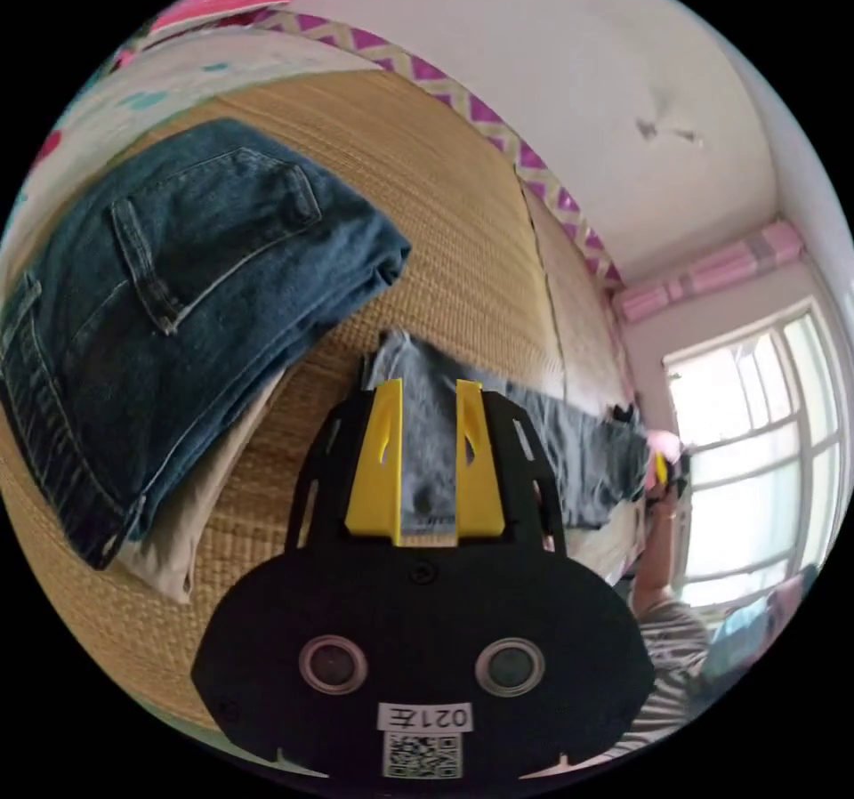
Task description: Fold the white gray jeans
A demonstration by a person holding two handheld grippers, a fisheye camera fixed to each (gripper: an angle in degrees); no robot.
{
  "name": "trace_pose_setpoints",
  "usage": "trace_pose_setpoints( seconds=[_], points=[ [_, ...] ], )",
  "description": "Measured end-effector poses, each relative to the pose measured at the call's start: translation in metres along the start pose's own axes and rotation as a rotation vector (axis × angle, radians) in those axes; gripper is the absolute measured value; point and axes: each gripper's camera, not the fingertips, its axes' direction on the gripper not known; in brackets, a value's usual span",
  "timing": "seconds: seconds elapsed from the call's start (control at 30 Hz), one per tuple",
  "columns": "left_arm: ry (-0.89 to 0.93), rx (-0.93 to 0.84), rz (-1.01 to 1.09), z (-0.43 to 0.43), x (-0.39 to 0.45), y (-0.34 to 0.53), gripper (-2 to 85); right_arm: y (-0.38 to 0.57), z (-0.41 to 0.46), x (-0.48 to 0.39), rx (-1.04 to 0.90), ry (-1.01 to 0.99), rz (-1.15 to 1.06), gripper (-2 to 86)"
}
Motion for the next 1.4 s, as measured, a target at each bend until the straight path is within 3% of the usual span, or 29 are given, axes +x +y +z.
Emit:
trace_pose_setpoints(
  seconds=[0.1, 0.23, 0.53, 0.87, 1.13, 1.3, 1.4],
  points=[
    [-0.121, -0.040, 0.088, 0.012, 0.032, 0.033, 10.1, 0.019, -0.010, -0.023, -0.069, 0.027, -0.098, 6.8],
    [-0.338, -0.039, 0.057, 0.026, 0.035, 0.039, 10.5, 0.037, -0.010, -0.049, -0.171, 0.065, -0.194, 6.6],
    [-0.289, 0.017, 0.093, -0.008, 0.053, 0.053, -0.3, 0.018, -0.026, -0.060, -0.277, 0.048, -0.236, 5.6],
    [-0.231, 0.005, 0.099, -0.034, 0.041, 0.069, -0.7, -0.031, -0.066, -0.063, -0.294, 0.123, -0.270, 3.7],
    [-0.389, 0.019, 0.281, -0.064, 0.089, 0.084, -0.7, -0.073, -0.100, -0.065, -0.288, 0.086, -0.233, 3.1],
    [-0.367, -0.079, 0.199, -0.020, 0.029, 0.080, -0.5, -0.098, -0.109, -0.069, -0.305, 0.098, -0.215, 3.0],
    [-0.250, -0.005, 0.133, -0.033, -0.003, 0.077, -0.3, -0.118, -0.112, -0.075, -0.332, 0.137, -0.211, 3.4]
  ],
)
